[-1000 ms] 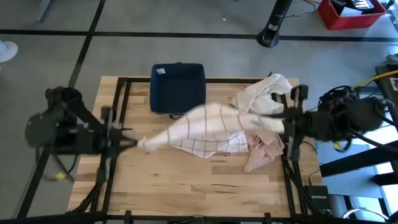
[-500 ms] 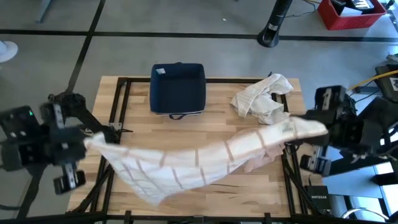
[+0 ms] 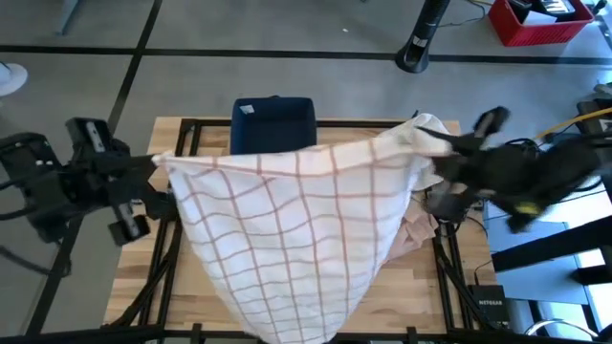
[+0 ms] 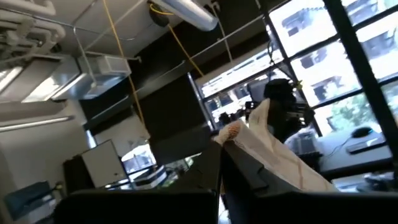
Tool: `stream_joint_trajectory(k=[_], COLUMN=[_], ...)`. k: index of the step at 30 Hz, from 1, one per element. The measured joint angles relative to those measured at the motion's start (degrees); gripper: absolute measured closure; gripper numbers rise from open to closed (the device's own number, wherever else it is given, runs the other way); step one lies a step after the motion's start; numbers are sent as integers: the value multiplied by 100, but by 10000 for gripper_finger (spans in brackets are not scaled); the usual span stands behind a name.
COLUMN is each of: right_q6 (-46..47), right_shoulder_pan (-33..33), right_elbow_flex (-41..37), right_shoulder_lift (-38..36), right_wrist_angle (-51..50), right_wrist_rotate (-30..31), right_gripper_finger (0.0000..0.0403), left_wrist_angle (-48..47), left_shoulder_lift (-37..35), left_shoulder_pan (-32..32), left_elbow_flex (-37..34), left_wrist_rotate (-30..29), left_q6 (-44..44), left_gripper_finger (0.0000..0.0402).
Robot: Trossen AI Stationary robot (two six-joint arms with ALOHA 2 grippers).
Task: Fold towel
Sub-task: Fold the left white patterned towel
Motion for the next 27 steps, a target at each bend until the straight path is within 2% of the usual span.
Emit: stream_joint_trajectory(k=[8,17,20,27], right_q6=[1687,4041,4339,4353], right_shoulder_pan=[-1286,-2756,-3216,-4065], right_elbow_flex=[-295,-537,-717,-1077], right_shoulder_lift=[9,14,13,8], right_wrist_angle=[-2454,-5071,-5420,-5910], right_wrist_rotate=[140,-1144,-1422,-1733], right_gripper_finger=[398,398,398,398], left_wrist_angle=[-3,11,10,-3], left_shoulder_lift=[-622,-1783,-2144,-2888], left_shoulder_pan=[649,1155,1355,1874], left_elbow_flex=[-929,-2259,-2687,-3639], left_wrist_rotate=[-154,-487,-664,-854], left_q6=[-280,-1149,-1381,-1673], left_gripper_finger=[401,401,401,401])
